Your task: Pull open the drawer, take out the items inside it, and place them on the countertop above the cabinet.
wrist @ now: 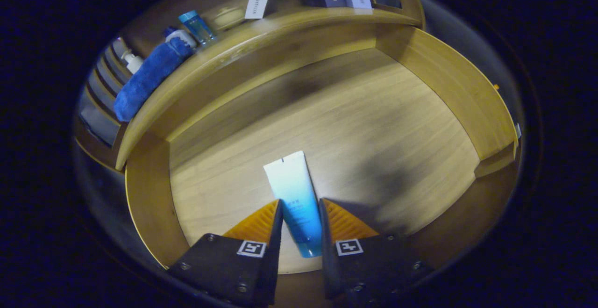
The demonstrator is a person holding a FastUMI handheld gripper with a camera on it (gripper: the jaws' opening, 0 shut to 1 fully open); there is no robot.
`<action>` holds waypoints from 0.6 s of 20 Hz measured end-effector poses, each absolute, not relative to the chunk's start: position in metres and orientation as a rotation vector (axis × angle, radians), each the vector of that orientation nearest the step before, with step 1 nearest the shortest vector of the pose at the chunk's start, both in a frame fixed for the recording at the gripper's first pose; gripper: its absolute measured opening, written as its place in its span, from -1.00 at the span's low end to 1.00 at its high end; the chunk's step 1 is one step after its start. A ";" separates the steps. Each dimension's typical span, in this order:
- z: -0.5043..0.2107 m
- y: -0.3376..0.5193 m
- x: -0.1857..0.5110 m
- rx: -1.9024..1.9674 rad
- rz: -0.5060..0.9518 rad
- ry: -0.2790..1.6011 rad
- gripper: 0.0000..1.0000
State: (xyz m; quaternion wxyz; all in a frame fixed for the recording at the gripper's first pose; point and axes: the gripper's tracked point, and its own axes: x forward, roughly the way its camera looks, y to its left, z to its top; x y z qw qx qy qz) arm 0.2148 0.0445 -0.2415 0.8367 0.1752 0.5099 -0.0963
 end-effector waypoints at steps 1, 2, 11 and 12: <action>-0.239 0.042 0.217 0.366 -0.208 1.063 -0.31; -0.237 0.041 0.215 0.346 -0.219 1.051 -0.42; -0.168 0.044 0.225 0.229 -0.164 0.749 -0.43; -0.153 0.048 0.228 0.230 -0.150 0.697 -0.43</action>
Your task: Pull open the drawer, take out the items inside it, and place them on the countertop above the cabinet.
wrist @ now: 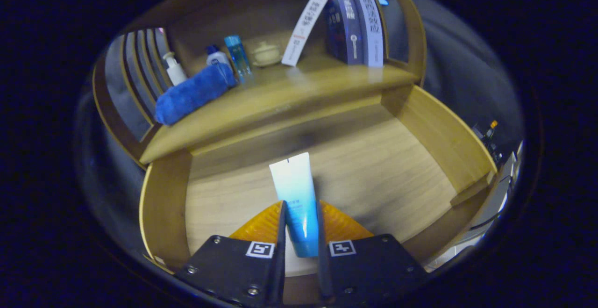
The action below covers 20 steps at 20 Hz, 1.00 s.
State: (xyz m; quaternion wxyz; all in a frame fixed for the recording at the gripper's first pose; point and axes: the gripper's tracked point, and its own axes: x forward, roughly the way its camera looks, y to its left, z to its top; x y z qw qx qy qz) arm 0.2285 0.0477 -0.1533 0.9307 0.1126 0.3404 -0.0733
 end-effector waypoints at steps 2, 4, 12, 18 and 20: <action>-0.124 0.054 0.240 0.241 -0.128 0.606 -0.43; -0.101 0.057 0.250 0.250 -0.124 0.551 -0.43; -0.073 0.064 0.304 0.255 -0.060 0.481 -0.44; -0.088 0.046 0.342 0.264 -0.051 0.519 -0.44; -0.096 0.045 0.350 0.274 -0.040 0.545 -0.44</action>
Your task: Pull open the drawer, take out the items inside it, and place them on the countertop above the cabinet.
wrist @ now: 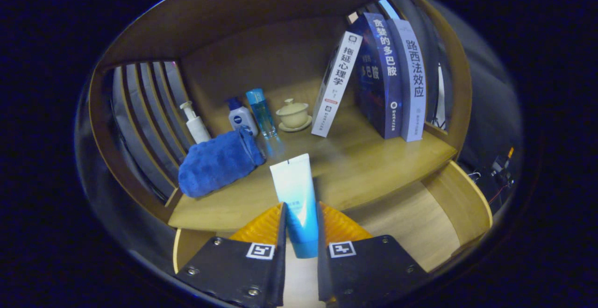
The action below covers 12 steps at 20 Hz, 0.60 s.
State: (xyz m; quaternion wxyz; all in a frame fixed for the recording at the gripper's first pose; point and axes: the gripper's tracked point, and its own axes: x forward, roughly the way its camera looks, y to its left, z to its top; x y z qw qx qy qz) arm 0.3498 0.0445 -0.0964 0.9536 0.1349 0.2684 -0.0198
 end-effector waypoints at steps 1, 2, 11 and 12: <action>-0.089 0.043 0.357 0.300 -0.036 0.517 -0.44; -0.088 0.039 0.364 0.316 -0.048 0.508 -0.43; -0.101 0.043 0.404 0.401 -0.033 0.539 -0.44; -0.101 0.042 0.410 0.410 -0.028 0.535 -0.44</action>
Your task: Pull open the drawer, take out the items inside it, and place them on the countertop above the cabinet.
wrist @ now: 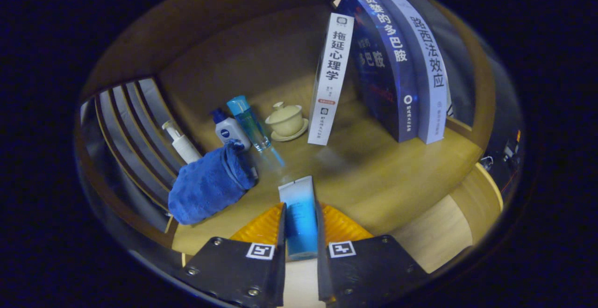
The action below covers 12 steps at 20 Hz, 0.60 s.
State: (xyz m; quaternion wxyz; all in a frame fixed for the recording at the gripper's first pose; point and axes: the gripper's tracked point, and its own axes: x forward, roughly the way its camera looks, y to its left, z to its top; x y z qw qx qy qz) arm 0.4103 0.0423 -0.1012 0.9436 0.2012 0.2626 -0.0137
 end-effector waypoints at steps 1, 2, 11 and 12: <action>-0.102 0.043 0.415 0.419 -0.024 0.527 -0.44; -0.101 0.043 0.421 0.426 -0.023 0.520 -0.44; -0.077 0.039 0.423 0.321 -0.017 0.415 0.09; -0.067 0.037 0.419 0.299 -0.013 0.389 0.31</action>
